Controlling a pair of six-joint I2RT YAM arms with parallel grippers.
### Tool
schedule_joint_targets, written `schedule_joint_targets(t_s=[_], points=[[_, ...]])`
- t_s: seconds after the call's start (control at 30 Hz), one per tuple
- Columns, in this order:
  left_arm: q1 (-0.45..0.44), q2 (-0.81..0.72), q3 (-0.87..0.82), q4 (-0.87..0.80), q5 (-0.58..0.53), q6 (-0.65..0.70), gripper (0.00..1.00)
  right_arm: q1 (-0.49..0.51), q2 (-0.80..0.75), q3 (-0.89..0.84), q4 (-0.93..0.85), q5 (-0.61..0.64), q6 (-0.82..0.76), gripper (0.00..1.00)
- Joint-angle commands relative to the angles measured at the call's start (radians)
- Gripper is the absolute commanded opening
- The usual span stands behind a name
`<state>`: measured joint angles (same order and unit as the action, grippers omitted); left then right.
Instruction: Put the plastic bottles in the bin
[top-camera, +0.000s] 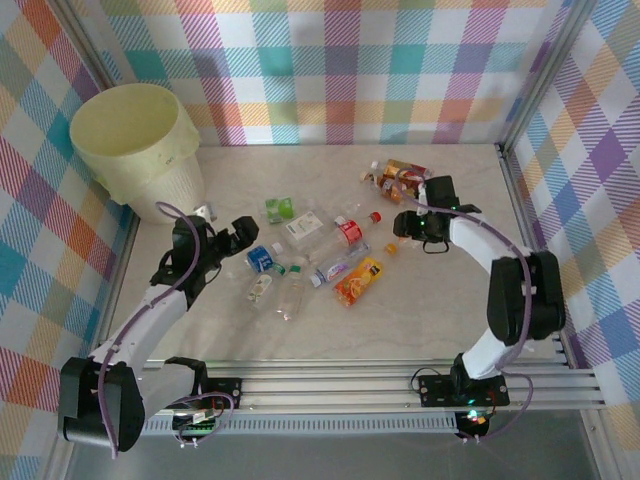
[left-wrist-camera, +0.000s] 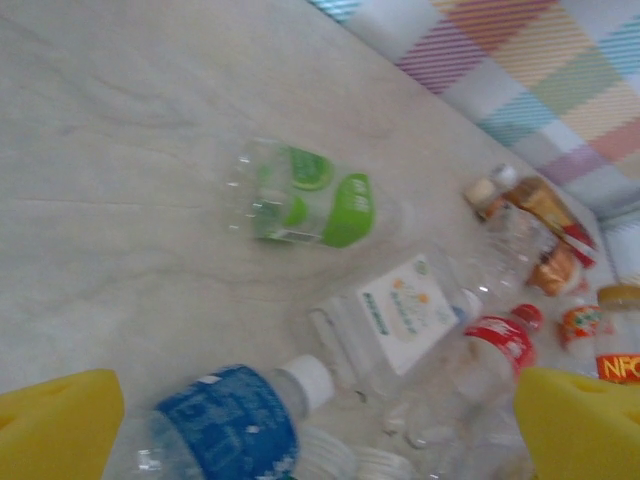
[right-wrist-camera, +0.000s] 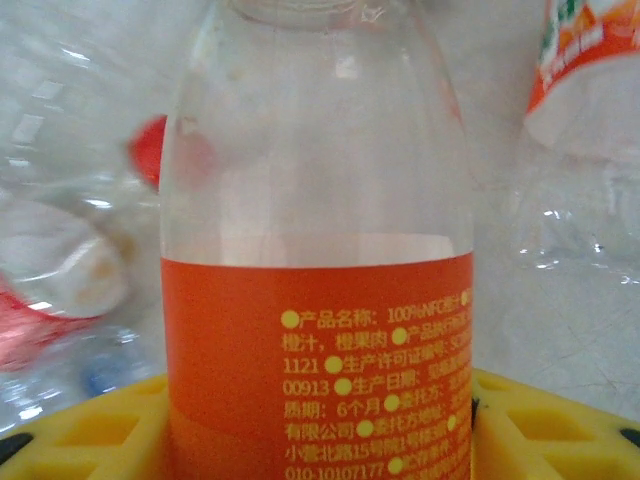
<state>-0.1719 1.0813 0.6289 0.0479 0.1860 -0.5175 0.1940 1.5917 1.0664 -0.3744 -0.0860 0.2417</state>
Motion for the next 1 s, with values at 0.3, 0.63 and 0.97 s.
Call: schedule_joint_targets(t_s=[0.3,0.63,0.97], points=[[-0.227,0.263,0.176,0.39,0.306,-0.184,1.0,0.129,-0.243,-0.105,0.239,-0.38,0.035,0.48],[-0.41,0.472,0.401,0.479,0.383,-0.167,1.0,0.19,-0.26,-0.112,0.39,-0.587,0.119,0.48],[-0.429,0.567,0.48,0.514,0.391,-0.225,0.84,0.213,-0.268,-0.138,0.468,-0.663,0.122,0.48]])
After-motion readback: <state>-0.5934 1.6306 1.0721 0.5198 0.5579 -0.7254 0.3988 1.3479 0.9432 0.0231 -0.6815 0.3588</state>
